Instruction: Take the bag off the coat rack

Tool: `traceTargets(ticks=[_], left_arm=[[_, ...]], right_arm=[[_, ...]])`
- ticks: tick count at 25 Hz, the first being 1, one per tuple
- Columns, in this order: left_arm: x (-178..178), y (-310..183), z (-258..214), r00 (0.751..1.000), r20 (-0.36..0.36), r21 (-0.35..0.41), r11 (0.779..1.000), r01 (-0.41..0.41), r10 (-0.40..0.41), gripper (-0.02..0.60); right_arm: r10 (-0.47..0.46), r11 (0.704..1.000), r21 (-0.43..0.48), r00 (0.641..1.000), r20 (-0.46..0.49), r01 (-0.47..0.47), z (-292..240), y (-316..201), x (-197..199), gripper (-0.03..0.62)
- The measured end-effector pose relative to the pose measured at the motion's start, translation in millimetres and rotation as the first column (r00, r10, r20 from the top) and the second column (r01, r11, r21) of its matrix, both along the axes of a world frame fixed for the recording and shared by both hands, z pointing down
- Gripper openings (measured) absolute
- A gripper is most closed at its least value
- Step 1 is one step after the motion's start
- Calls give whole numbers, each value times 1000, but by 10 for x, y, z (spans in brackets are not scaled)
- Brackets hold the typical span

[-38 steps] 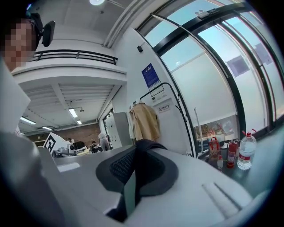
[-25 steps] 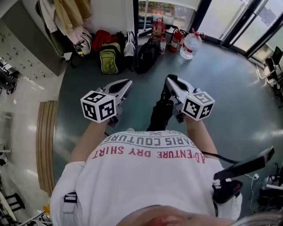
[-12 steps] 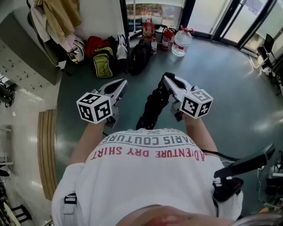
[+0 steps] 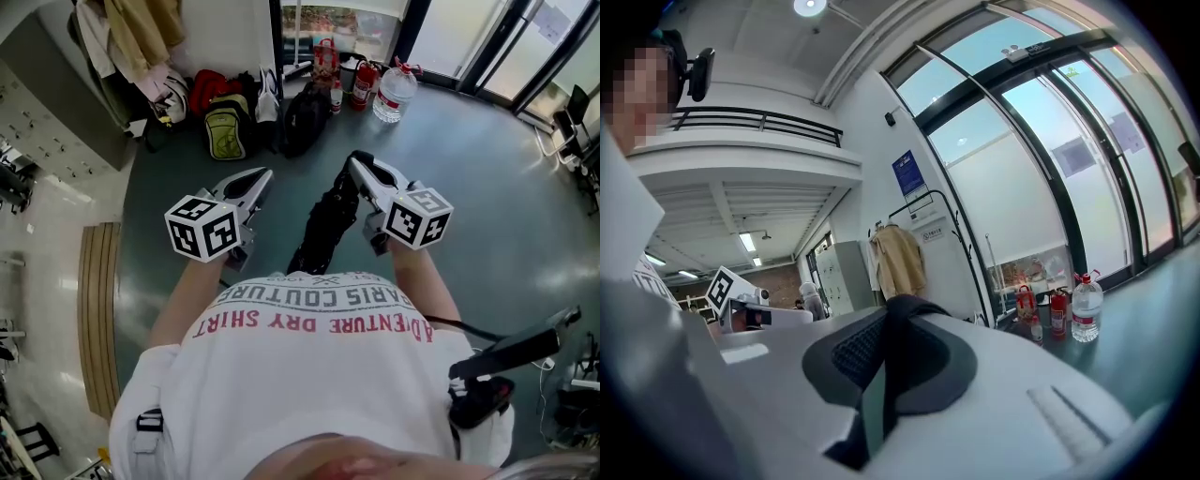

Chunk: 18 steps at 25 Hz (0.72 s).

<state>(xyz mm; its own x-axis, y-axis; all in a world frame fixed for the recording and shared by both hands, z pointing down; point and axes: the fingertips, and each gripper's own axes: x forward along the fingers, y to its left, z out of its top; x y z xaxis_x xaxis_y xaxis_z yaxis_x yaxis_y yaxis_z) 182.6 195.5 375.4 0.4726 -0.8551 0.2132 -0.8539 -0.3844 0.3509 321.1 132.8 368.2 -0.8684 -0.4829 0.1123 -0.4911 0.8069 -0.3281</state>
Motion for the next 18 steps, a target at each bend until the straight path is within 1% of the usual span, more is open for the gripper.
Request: traceTargets(ticks=[10,18], left_arm=[[37,101,7,1000,0,9,1000,-4,4,2],[34,196,-14,1000,-1,6,1000,-2,2,2]], right_arm=[[-35,999,2,999,-2,35,29,178,-15,11],[-42,999,3,999,-11,42,30,283,-15,11]])
